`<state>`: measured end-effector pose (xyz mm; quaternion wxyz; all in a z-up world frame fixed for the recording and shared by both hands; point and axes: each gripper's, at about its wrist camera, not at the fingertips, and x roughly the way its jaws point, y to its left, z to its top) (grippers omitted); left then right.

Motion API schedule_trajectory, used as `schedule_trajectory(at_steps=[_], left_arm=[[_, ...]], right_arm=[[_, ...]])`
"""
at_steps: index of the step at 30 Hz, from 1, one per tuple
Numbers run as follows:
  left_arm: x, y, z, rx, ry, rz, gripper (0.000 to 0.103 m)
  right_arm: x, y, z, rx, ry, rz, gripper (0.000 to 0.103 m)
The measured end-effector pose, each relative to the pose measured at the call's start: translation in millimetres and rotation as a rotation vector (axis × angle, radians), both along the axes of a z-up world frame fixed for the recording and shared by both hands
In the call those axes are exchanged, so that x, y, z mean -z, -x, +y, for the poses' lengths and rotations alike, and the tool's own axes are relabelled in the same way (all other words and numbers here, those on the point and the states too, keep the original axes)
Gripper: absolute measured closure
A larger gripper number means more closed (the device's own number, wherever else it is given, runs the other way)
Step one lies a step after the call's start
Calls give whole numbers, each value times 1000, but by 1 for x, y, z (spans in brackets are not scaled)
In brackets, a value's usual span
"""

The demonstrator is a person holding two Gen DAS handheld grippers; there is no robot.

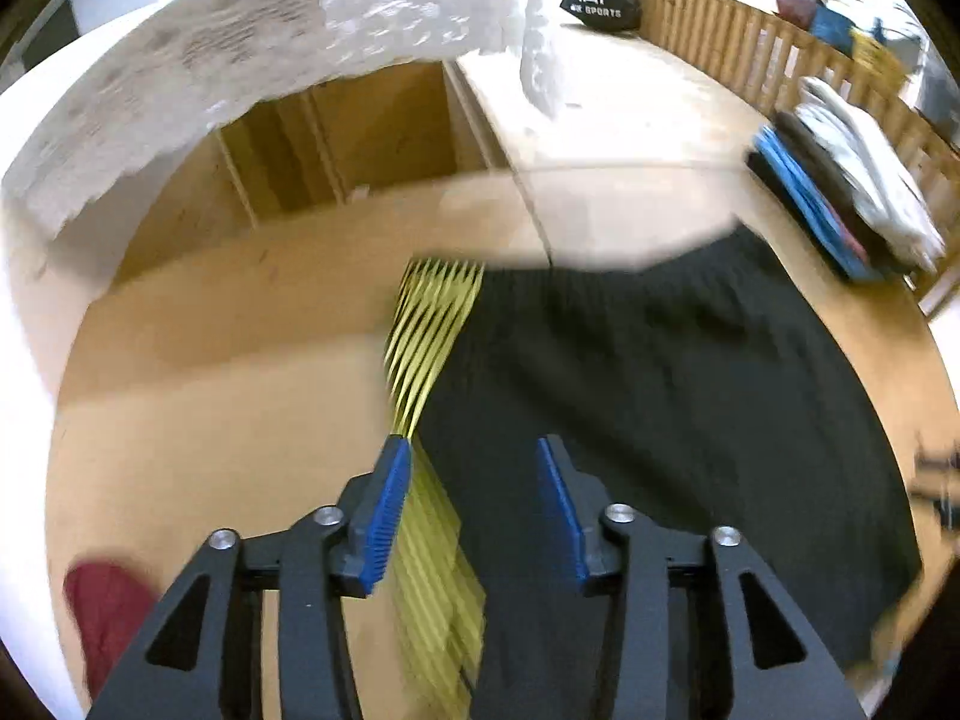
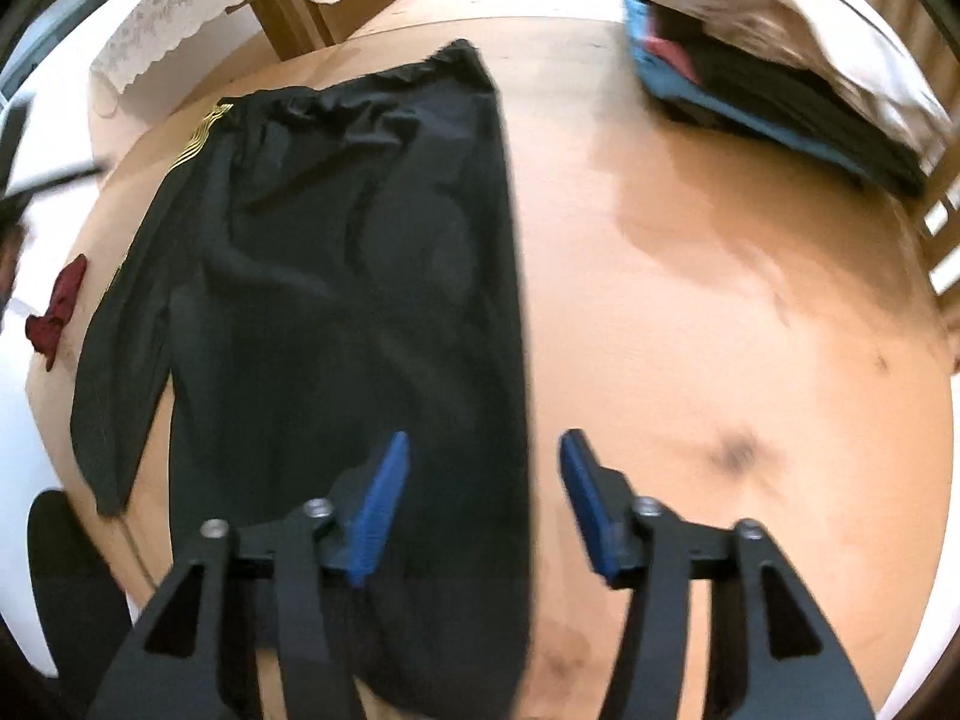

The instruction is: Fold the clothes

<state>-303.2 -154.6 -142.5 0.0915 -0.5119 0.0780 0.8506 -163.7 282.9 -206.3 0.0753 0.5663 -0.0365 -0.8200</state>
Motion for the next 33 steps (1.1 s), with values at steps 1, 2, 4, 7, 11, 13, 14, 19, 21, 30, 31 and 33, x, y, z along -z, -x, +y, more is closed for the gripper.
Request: schedule_trajectory(at_steps=[1, 2, 4, 7, 11, 13, 14, 19, 21, 30, 31, 33], left_arm=[[0, -26, -10, 2, -8, -24, 57], [4, -53, -20, 4, -23, -57, 57], [14, -99, -33, 11, -33, -113, 57], [40, -139, -31, 40, 27, -164, 57], [61, -154, -25, 42, -13, -183, 57], [70, -152, -18, 45, -34, -191, 57], [77, -150, -13, 53, -34, -198, 57], [98, -144, 8, 98, 24, -230, 66], [99, -145, 12, 117, 17, -233, 79], [77, -144, 5, 125, -53, -261, 99], [71, -144, 2, 119, -66, -259, 99], [58, -141, -6, 103, -91, -259, 100]], right_arm=[[-4, -9, 5, 7, 4, 0, 48], [-6, -24, 10, 13, 11, 1, 48], [-10, -43, 24, 34, 25, 7, 45], [-3, -58, 28, 62, 45, 33, 43], [5, -64, 22, 45, 49, 17, 41], [6, -67, 18, 32, 44, 14, 41], [6, -67, 15, 27, 49, 17, 41], [9, -67, -1, -13, 41, 21, 41], [11, -66, -7, -28, 23, 19, 41], [22, -69, -18, -84, 26, -3, 52], [21, -68, -20, -90, 34, -6, 80], [19, -63, -23, -90, 82, -27, 97]])
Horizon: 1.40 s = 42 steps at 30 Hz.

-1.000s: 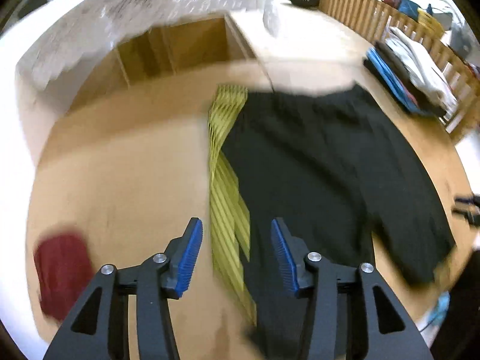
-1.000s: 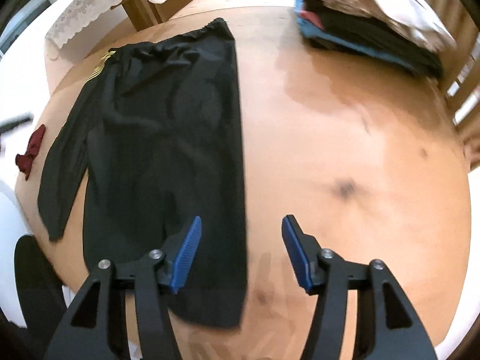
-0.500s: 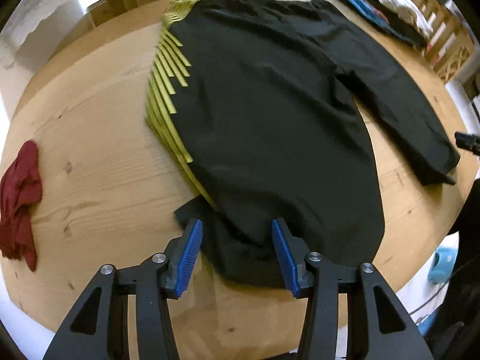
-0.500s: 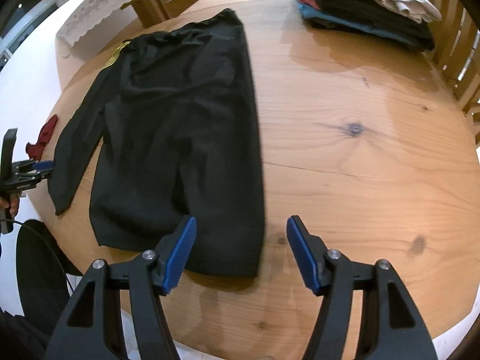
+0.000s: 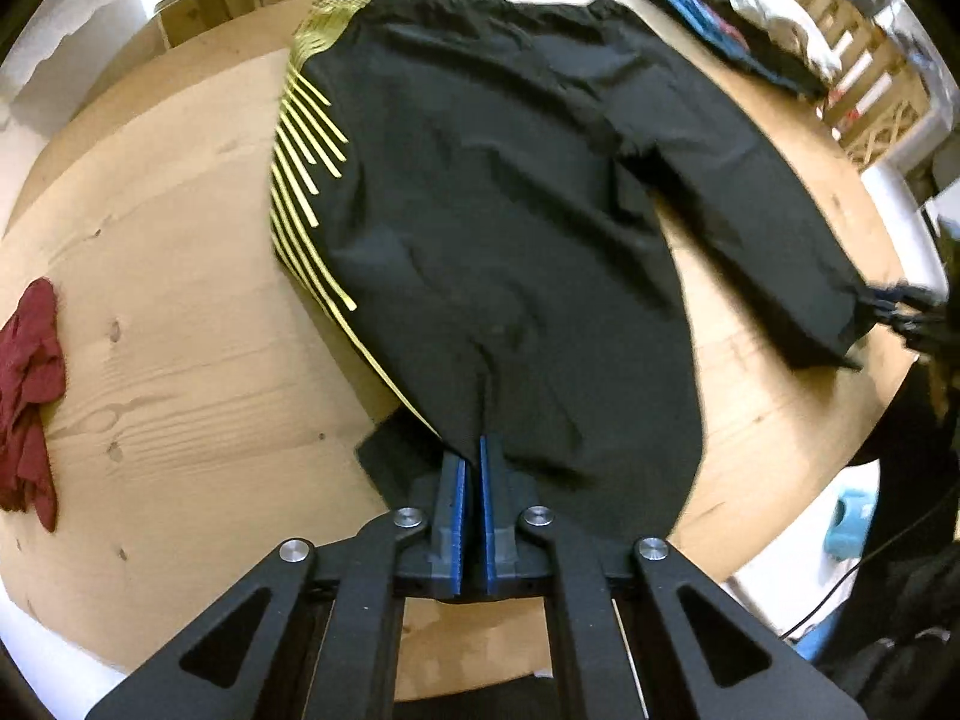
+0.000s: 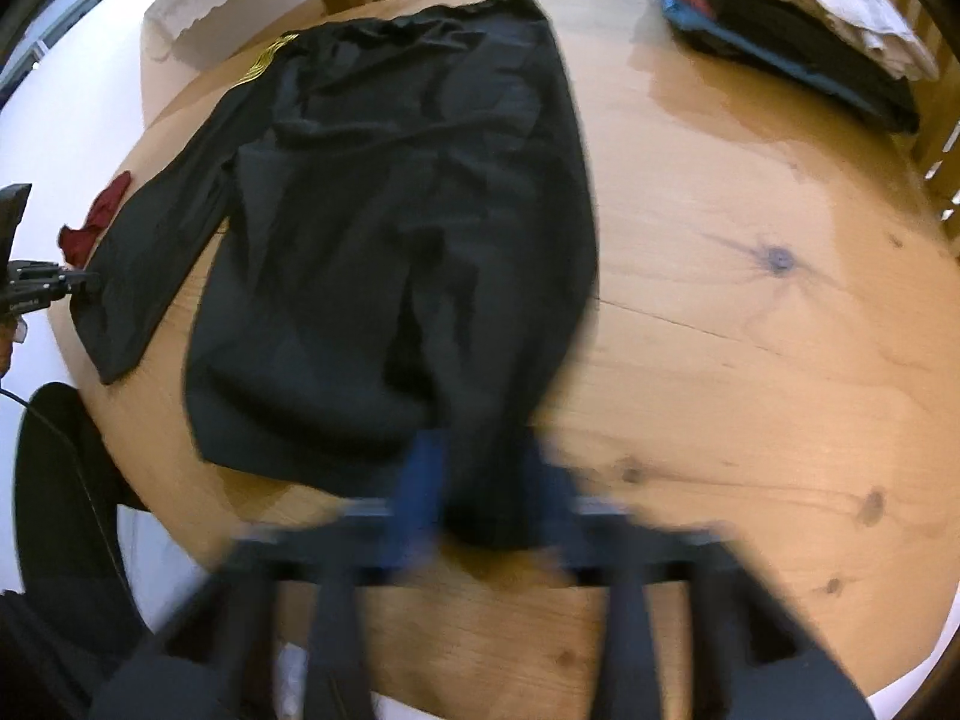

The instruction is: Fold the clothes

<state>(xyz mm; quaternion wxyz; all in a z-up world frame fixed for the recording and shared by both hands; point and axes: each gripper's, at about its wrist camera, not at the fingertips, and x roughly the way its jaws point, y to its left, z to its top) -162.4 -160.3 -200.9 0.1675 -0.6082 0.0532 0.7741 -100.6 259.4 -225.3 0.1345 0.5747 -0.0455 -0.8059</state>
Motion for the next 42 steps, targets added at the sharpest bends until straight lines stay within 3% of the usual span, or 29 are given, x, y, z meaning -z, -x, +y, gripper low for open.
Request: schedule_trajectory(at_steps=[4, 7, 8, 9, 10, 11, 12, 13, 15, 17, 22, 24, 27, 30, 33, 37, 42], left_arm=[[-30, 5, -12, -32, -43, -3, 100], [-56, 8, -19, -55, -60, -10, 100], [-61, 10, -17, -52, -35, -16, 95], [-63, 14, -15, -45, 33, -18, 90], [-61, 16, -15, -38, 143, -2, 72], [-58, 13, -18, -32, 261, 23, 60], [-55, 9, -23, -26, 371, 45, 62], [-53, 7, -26, -26, 425, 57, 63], [-52, 1, -22, -40, 370, 56, 63], [-55, -9, -6, -14, 288, 64, 63], [-46, -21, 88, 146, 8, 38, 63], [-39, -18, 128, 215, -52, 33, 62], [-30, 1, 148, 214, -131, 23, 63], [-27, 15, 122, 142, -152, 22, 63], [-34, 14, 56, 30, -94, 46, 63], [-39, 5, -35, -104, -18, 55, 63], [-15, -6, -101, -142, 25, 9, 63]], right_arm=[[-32, 4, -4, 1, 151, 29, 97], [-74, 7, 4, 34, 353, 43, 97], [-83, 8, 10, 54, 418, 34, 97], [-90, 9, 18, 81, 479, 18, 97], [-93, 10, 24, 108, 499, -1, 97], [-89, 12, 27, 120, 438, -30, 94], [-81, 13, 27, 114, 336, -65, 83], [-73, 13, 27, 107, 254, -90, 68], [-57, 8, 29, 97, 158, -116, 67], [-44, 5, 38, 119, 174, -122, 67], [-28, 12, 41, 143, 161, -92, 64], [-24, 16, 34, 131, 149, -70, 64], [-32, 20, 22, 84, 129, -23, 71], [-35, 33, -2, 7, 95, 11, 74], [-32, 49, -35, -67, 81, 15, 74], [-26, 58, -93, -154, 161, -31, 68], [-23, 45, -184, -288, 205, -42, 61]])
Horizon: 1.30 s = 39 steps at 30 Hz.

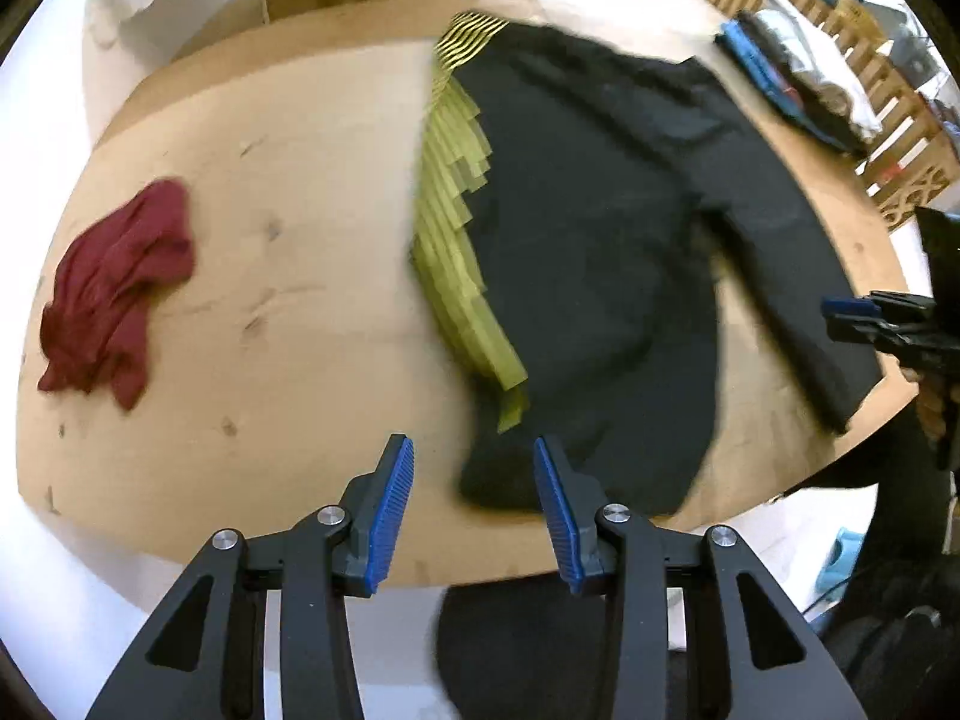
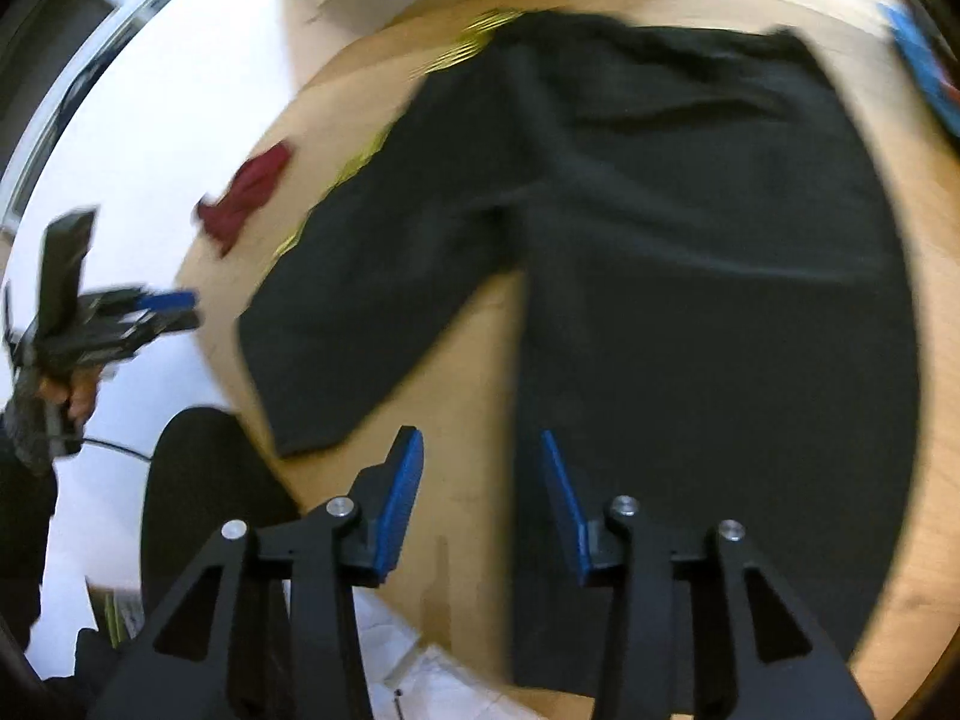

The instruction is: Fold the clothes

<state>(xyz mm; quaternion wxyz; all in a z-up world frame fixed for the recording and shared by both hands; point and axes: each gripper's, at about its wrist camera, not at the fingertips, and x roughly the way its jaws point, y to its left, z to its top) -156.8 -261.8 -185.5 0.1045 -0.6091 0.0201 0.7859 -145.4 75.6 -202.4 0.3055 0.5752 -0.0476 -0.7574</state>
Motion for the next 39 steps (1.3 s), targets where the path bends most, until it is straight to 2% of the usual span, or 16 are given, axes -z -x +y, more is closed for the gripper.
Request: schedule_trajectory(at_steps=[5, 15, 17, 18, 19, 20, 23, 27, 28, 30, 31, 32, 33, 36, 37, 39], left_arm=[[24, 1, -16, 36, -36, -29, 63], [54, 17, 6, 187, -56, -33, 65], [55, 18, 8, 196, -58, -29, 85], [55, 19, 8, 198, -62, -36, 94], [54, 20, 7, 200, -64, -38, 97], [52, 20, 6, 203, -65, -37, 98], [38, 17, 2, 197, -60, -26, 98], [-13, -1, -3, 167, -73, 21, 98], [-26, -7, -4, 160, -64, 36, 98], [-46, -19, -3, 127, -31, 44, 80], [-55, -25, -2, 108, -14, 47, 48], [-60, -29, -4, 93, 15, 48, 27], [-59, -33, -10, 86, 55, 47, 26], [-41, -32, -17, 41, 128, 16, 38], [-32, -28, -21, 17, 99, 4, 45], [-16, -21, -27, -12, 28, -20, 46]], right_arm=[[14, -12, -75, -109, -51, 0, 57], [29, -17, -140, -175, -111, 38, 57], [29, -16, -145, -185, -117, 45, 58], [29, -16, -146, -190, -119, 43, 71], [30, -15, -148, -192, -124, 38, 93], [31, -13, -149, -192, -132, 31, 100], [23, -7, -142, -169, -78, 0, 100], [-24, 3, -116, -118, 100, -31, 101], [-38, 6, -109, -110, 148, -27, 101], [-57, 8, -98, -93, 116, 17, 99], [-60, 7, -96, -108, 62, 32, 83], [-56, 6, -96, -131, 5, 29, 67], [-49, 4, -95, -139, -34, 20, 52], [-26, -2, -94, -151, -85, -14, 52], [-15, -4, -96, -158, -75, -37, 52], [2, -8, -103, -157, -86, -58, 52]])
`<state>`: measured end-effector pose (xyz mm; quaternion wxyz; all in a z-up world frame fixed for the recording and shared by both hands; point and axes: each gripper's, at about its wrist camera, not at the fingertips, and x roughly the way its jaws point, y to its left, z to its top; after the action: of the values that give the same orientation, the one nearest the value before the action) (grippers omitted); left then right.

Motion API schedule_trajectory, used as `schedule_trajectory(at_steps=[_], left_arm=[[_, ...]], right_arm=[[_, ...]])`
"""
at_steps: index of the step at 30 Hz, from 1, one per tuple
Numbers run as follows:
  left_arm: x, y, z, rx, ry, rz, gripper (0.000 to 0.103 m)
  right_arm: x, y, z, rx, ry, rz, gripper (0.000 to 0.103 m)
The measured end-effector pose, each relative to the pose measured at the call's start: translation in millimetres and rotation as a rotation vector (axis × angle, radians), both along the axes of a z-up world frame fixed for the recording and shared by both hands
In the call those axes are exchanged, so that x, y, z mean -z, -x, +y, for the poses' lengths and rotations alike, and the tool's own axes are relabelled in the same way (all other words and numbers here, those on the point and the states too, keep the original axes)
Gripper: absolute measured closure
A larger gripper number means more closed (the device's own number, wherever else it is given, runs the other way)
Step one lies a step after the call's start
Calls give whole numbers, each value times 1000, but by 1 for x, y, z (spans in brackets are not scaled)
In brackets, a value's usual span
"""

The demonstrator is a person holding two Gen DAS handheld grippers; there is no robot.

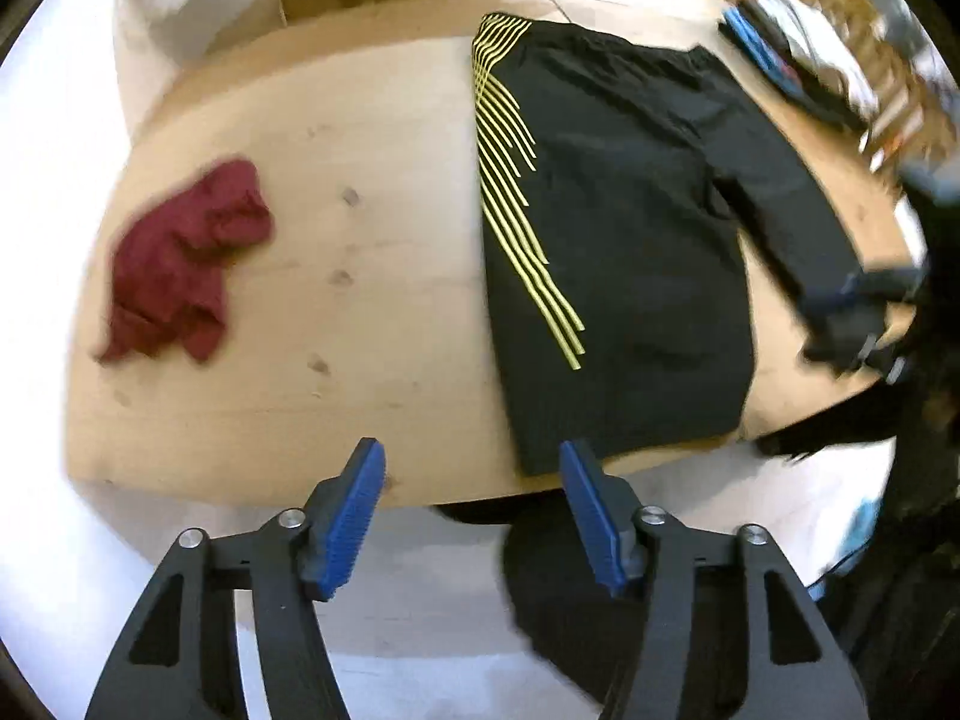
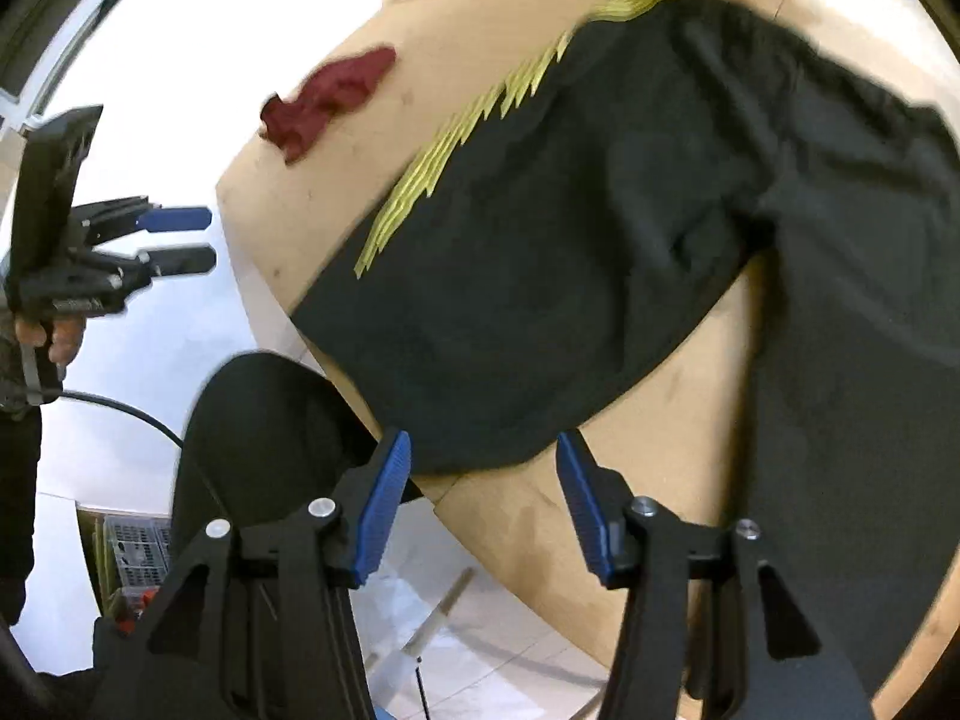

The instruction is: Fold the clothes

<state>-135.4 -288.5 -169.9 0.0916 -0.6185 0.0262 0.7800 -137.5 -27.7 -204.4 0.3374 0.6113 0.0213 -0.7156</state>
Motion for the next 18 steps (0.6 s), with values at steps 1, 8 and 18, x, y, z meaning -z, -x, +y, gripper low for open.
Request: schedule_trajectory(at_steps=[1, 8, 18], left_arm=[[5, 3, 3, 1, -7, -3, 47], [30, 22, 46, 39, 12, -35, 53], [68, 27, 66, 86, 70, -107, 96]], right_arm=[[8, -2, -5, -1, -12, -3, 52], [25, -3, -13, 67, -23, 9, 52], [32, -21, -44, -65, -51, 60, 96]])
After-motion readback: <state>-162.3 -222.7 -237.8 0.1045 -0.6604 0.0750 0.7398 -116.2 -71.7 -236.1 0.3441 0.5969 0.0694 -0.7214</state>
